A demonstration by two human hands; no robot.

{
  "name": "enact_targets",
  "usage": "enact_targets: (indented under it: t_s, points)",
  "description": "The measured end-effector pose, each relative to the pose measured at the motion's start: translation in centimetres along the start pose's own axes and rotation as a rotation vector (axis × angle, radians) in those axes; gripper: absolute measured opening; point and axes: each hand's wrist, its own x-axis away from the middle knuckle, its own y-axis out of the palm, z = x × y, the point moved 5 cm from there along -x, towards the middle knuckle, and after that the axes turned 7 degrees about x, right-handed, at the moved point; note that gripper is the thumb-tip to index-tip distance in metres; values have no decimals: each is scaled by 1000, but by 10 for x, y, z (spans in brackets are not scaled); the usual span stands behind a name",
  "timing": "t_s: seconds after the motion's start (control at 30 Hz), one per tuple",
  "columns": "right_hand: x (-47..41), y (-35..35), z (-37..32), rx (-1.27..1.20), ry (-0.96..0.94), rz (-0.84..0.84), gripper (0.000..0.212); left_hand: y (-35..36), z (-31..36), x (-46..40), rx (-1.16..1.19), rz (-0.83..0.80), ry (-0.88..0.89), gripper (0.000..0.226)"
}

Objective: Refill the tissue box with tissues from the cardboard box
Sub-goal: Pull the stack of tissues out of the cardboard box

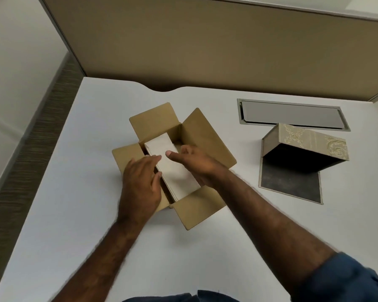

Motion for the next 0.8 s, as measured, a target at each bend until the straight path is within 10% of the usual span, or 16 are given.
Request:
enact_targets:
  t_s: [0.1,0.27,0.8]
  points:
    - [-26,16,-1,17,47,-12,37,-1,-8,5,-12,-15,-59,40]
    - [-48,22,26,43,125,37,92,-2,-10,9,-4,-10,-59,40]
    - [-73,27,40,73,197,-31,52,4,-12,10,-19,10,-78,39]
